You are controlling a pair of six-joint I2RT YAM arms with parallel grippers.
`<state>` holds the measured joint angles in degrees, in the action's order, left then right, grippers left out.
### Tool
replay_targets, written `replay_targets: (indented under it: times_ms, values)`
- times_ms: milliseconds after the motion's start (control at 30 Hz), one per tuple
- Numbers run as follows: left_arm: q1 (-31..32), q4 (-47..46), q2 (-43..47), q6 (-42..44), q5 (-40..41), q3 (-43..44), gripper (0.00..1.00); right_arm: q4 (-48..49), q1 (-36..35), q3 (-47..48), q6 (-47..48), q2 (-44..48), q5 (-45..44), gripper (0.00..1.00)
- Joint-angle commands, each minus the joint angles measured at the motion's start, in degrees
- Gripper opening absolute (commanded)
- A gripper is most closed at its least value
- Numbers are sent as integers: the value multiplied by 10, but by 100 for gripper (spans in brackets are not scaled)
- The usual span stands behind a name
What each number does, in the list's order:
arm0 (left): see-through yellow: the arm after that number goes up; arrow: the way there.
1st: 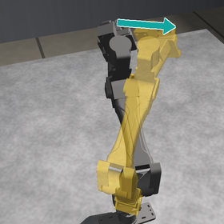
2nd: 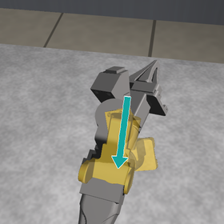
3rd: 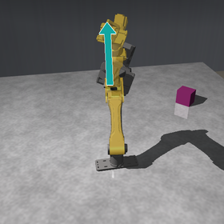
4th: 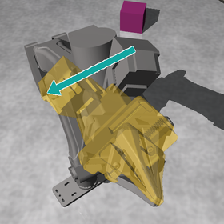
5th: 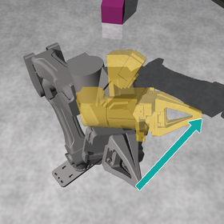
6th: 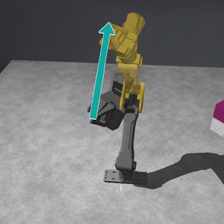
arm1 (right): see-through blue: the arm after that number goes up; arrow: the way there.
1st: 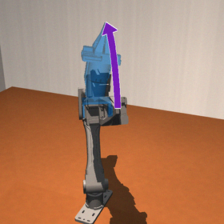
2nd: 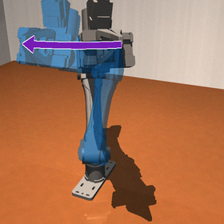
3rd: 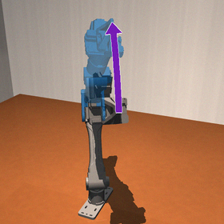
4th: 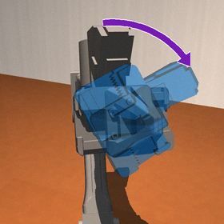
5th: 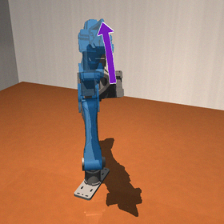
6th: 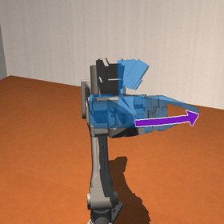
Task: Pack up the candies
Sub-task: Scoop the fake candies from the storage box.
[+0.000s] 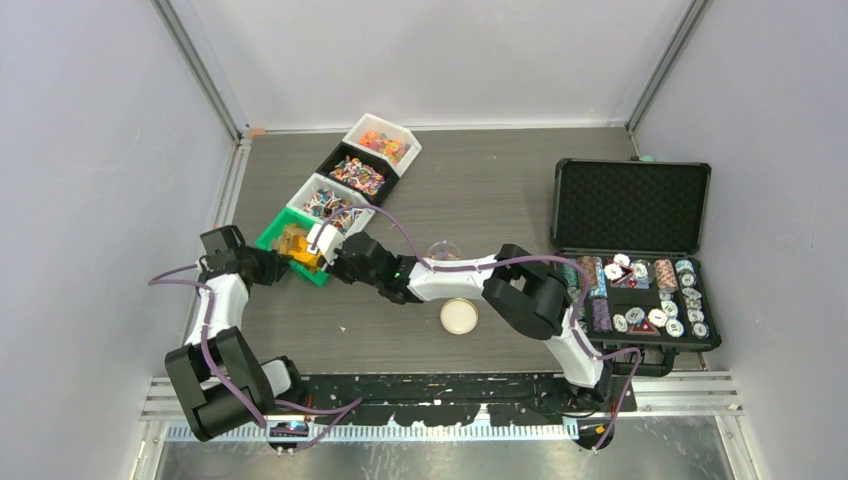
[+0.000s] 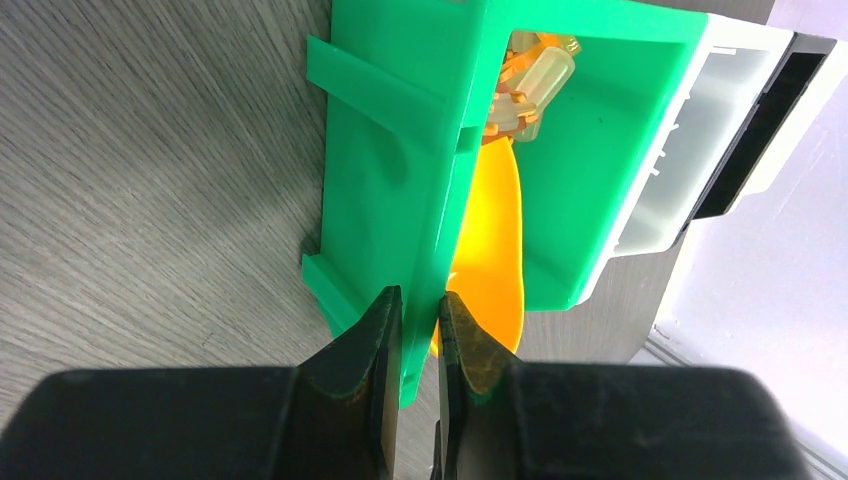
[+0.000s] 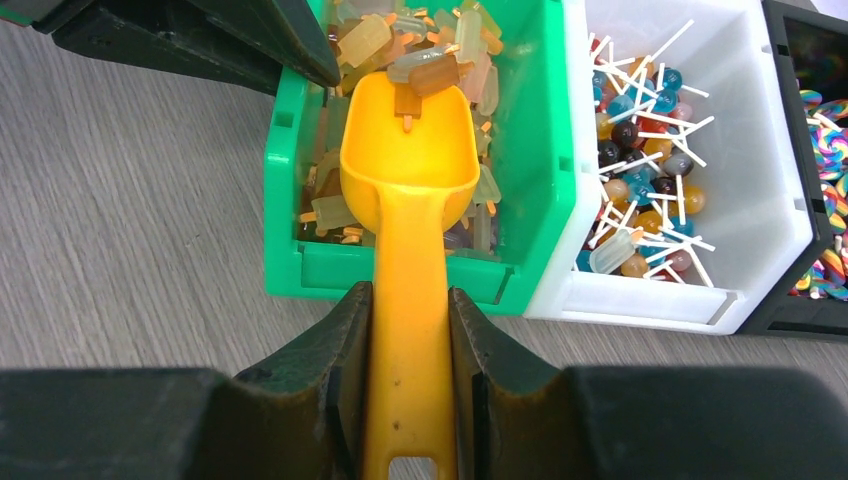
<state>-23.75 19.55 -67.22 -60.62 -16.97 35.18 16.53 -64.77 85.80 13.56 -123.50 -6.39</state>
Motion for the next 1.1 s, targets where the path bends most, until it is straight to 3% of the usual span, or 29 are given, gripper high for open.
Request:
replay_targets:
  times_ms: [0, 667, 867, 1067]
  values:
    - [-7, 42, 9, -2, 18, -9, 0, 64, -2, -39, -7, 12, -14, 0]
    - [-6, 102, 29, 6, 53, 22, 0, 234, -3, -150, -3, 48, -14, 1]
    - [-7, 120, 32, 16, 40, 48, 28, 260, -2, -168, 1, 60, -13, 0]
    - [-7, 131, 39, 30, 30, 67, 63, 275, -2, -183, 10, 78, -14, 0]
